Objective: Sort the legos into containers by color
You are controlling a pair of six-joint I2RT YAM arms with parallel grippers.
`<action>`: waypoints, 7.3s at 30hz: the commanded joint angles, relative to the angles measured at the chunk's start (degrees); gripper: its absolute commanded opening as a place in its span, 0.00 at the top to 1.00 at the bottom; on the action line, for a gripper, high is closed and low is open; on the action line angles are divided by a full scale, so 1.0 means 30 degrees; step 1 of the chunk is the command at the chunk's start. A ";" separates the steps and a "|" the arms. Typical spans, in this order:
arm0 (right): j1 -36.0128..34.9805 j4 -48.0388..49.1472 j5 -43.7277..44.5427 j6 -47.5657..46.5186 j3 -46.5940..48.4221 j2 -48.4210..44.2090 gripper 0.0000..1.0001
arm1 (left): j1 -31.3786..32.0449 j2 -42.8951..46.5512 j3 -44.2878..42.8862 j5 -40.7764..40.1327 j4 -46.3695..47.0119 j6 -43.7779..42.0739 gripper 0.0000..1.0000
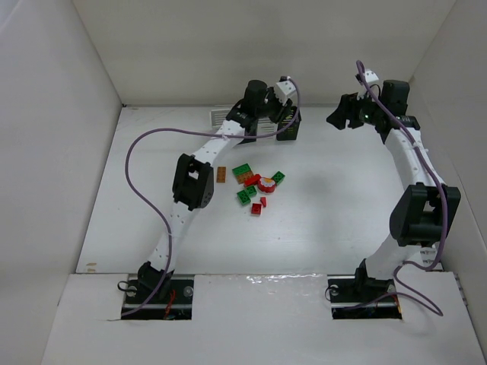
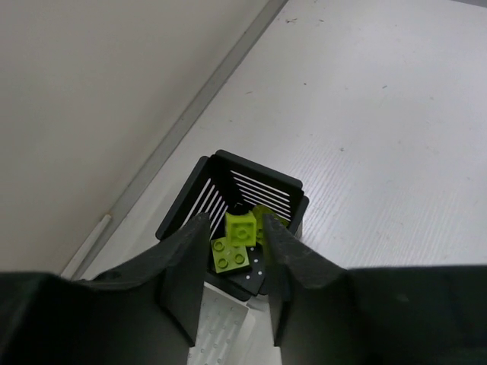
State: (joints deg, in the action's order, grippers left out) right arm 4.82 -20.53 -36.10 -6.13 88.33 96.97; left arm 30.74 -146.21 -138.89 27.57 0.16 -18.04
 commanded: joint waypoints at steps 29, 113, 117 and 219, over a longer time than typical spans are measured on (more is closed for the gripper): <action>-0.9191 -1.4893 -0.0043 -2.2231 0.5299 0.5171 0.21 | -0.7136 1.8698 1.5032 -0.3507 -0.2426 0.3409 0.00; -0.8228 -0.3968 0.2364 -0.7306 1.6053 1.1181 0.77 | -0.9779 2.0261 1.9431 -0.3038 -0.1139 0.3348 0.00; -0.8052 -0.2943 0.2364 -0.6689 1.6053 1.1593 0.77 | -0.9779 2.0087 1.9431 -0.3038 -0.0965 0.3348 0.00; -0.2075 0.1952 0.0431 -0.0447 0.4715 0.0988 0.21 | -0.1956 0.9624 1.8318 -0.6552 -0.2838 0.2821 0.45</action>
State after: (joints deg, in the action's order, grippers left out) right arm -1.83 -16.25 -33.50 -7.27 100.97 99.70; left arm 25.63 -119.20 -84.77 9.52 -8.67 -10.55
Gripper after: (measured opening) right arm 0.788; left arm 0.548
